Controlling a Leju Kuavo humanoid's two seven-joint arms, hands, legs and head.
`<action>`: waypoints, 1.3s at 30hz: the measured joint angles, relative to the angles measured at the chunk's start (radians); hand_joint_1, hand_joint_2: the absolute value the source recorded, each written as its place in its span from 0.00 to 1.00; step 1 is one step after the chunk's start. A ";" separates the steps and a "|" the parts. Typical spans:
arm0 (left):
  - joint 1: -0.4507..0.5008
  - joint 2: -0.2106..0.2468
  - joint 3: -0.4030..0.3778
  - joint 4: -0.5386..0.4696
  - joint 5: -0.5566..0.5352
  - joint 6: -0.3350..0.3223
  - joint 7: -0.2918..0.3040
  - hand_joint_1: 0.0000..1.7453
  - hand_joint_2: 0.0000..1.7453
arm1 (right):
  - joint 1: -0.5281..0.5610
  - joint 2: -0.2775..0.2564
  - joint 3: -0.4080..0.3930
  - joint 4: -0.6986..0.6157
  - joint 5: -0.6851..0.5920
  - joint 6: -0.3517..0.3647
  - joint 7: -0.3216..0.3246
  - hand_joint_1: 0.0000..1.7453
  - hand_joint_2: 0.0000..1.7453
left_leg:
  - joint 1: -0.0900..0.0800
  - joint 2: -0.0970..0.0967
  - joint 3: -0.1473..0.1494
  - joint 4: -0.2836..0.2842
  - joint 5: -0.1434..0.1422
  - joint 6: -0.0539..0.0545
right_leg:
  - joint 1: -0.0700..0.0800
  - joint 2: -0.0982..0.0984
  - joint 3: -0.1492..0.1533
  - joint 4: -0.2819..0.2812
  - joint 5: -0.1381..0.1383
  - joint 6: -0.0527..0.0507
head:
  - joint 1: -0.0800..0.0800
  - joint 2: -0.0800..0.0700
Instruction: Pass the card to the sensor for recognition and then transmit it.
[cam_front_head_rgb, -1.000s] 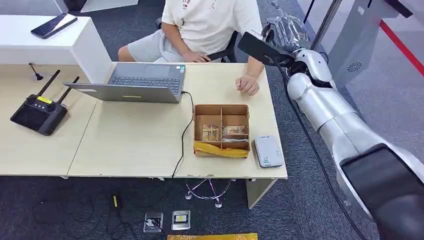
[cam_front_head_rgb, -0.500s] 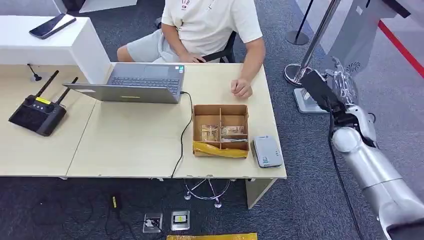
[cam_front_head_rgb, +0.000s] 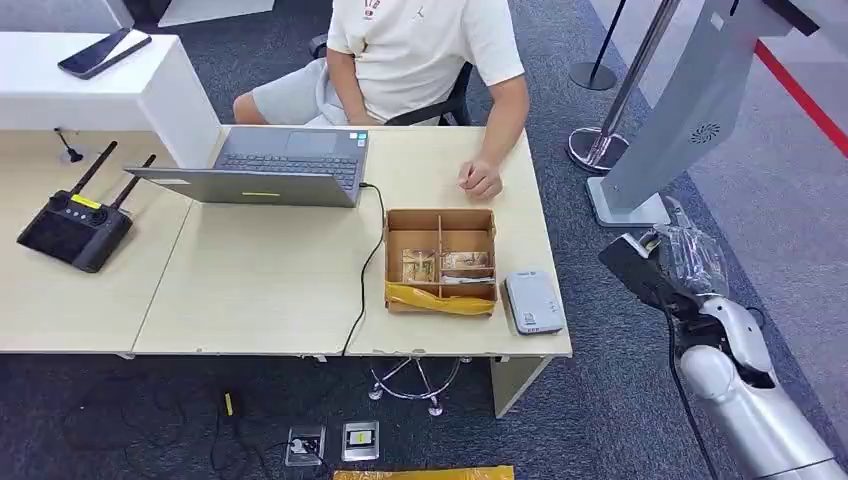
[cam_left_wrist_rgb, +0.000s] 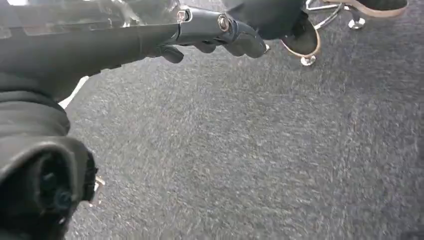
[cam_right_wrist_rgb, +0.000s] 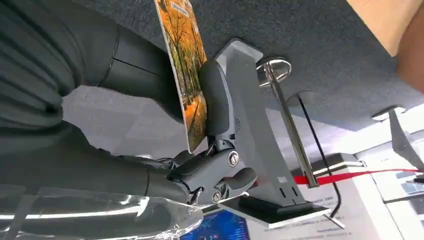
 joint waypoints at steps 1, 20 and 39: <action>-0.002 -0.002 0.000 0.000 0.001 0.000 -0.004 0.00 0.00 | 0.003 0.005 0.002 0.000 0.007 0.000 -0.007 0.93 1.00 | 0.000 0.000 0.000 0.000 0.000 0.000 | 0.000 0.000 0.000 0.000 0.000 0.000 | 0.000 0.000; -0.016 -0.018 0.000 -0.001 -0.010 -0.032 -0.026 0.00 0.00 | -0.067 0.160 0.046 0.039 0.074 0.009 -0.094 1.00 1.00 | 0.000 0.000 0.000 0.000 0.000 0.000 | 0.000 0.002 0.000 0.000 0.000 0.000 | 0.000 0.000; -0.015 -0.019 0.000 -0.001 -0.011 -0.039 -0.026 0.00 0.00 | -0.081 0.213 0.052 0.279 0.121 -0.090 -0.151 1.00 1.00 | 0.000 0.000 0.000 0.000 0.000 0.000 | 0.000 0.002 0.000 0.000 0.000 0.000 | 0.000 0.000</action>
